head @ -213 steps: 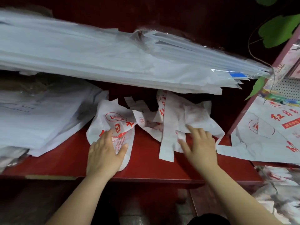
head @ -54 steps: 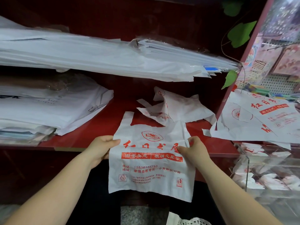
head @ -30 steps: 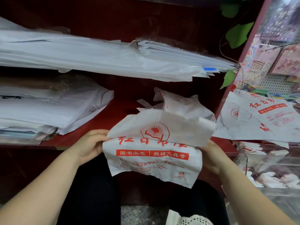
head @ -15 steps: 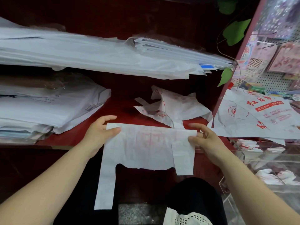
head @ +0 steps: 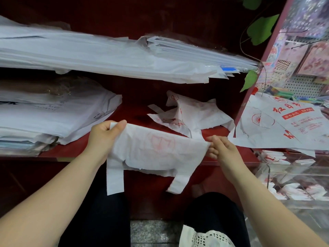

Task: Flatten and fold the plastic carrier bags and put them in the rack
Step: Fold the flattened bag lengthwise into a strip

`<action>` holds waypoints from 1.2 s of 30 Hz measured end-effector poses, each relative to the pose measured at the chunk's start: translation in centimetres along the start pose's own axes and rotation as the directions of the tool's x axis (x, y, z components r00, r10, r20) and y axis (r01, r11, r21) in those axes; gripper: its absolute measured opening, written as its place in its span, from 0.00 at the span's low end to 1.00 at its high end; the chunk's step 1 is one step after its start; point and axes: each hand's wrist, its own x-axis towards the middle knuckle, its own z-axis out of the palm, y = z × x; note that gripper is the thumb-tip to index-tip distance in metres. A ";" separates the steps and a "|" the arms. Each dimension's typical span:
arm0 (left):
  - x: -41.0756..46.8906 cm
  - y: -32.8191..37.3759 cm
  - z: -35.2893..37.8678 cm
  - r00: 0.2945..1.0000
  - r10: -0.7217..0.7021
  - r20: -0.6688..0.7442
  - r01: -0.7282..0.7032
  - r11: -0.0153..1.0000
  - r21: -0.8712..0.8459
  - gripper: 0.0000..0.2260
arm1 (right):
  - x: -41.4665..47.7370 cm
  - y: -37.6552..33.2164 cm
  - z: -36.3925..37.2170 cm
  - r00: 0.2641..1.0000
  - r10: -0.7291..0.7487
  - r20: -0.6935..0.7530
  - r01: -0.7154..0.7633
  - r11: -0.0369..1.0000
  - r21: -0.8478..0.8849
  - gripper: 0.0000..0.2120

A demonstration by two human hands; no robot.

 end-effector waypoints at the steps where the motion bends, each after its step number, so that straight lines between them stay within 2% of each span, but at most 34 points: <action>1: 0.0 0.1 0.1 1.000 0.006 -0.022 -0.006 1.000 -0.003 0.16 | -0.2 0.5 0.1 1.000 0.019 0.001 -0.019 1.000 0.024 0.08; 6: 0.2 0.5 0.4 0.997 0.055 -0.057 -0.055 0.998 -0.001 0.19 | -1.1 2.2 0.5 0.997 0.044 0.069 -0.039 0.997 -0.073 0.05; 9: 0.4 0.6 0.7 0.994 0.014 -0.110 -0.014 1.000 0.003 0.21 | -1.0 1.6 0.8 0.993 0.031 0.113 -0.021 0.995 -0.095 0.07; 11: 0.7 0.6 0.8 0.988 -0.039 -0.150 0.042 0.999 0.015 0.21 | -0.7 1.1 1.0 0.997 0.011 0.082 0.000 0.990 -0.138 0.01; 13: 1.0 0.7 0.9 0.976 -0.145 -0.164 0.154 0.987 0.044 0.20 | -0.3 0.9 1.0 1.000 -0.005 0.026 0.009 0.982 -0.189 0.12; 15: 1.0 0.5 0.5 0.962 -0.266 -0.060 0.269 0.962 0.049 0.16 | 0.0 0.6 1.2 1.000 -0.004 -0.014 0.001 0.974 -0.227 0.16; 18: 0.5 -0.6 -0.3 0.905 -0.320 0.281 0.357 0.930 -0.091 0.04 | 0.4 0.9 1.3 0.997 0.047 -0.065 -0.062 0.966 -0.253 0.22; 20: 0.3 -1.7 -0.6 0.876 -0.312 0.368 0.374 0.921 -0.109 0.08 | 0.8 1.3 1.2 0.992 0.094 -0.087 -0.113 0.962 -0.249 0.21; 23: 0.6 -2.8 -0.2 0.913 -0.320 0.252 0.349 0.934 -0.075 0.07 | 1.3 1.5 1.3 0.982 0.189 -0.013 -0.188 0.962 -0.199 0.19; 25: 1.0 -3.1 0.1 0.932 -0.308 0.191 0.327 0.942 -0.077 0.07 | 1.6 1.5 1.4 0.982 0.172 0.074 -0.160 0.976 -0.145 0.10; 27: 1.5 -3.4 0.3 0.943 -0.283 0.174 0.302 0.948 -0.098 0.06 | 2.0 1.6 1.4 0.987 0.129 0.092 -0.113 0.981 -0.158 0.06; 29: 2.2 -3.4 0.5 0.948 -0.278 0.154 0.295 0.949 -0.108 0.05 | 2.7 1.6 1.5 0.996 0.093 0.019 -0.086 0.969 -0.232 0.09; 33: 4.3 -3.4 1.4 0.971 -0.236 0.048 0.235 0.972 0.024 0.10 | 5.0 1.0 2.7 0.993 -0.023 -0.113 -0.023 0.920 -0.390 0.23; 36: 6.1 -3.8 1.8 0.978 -0.206 -0.036 0.209 0.970 0.127 0.10 | 7.0 0.7 3.8 0.988 -0.057 -0.142 -0.025 0.856 -0.516 0.25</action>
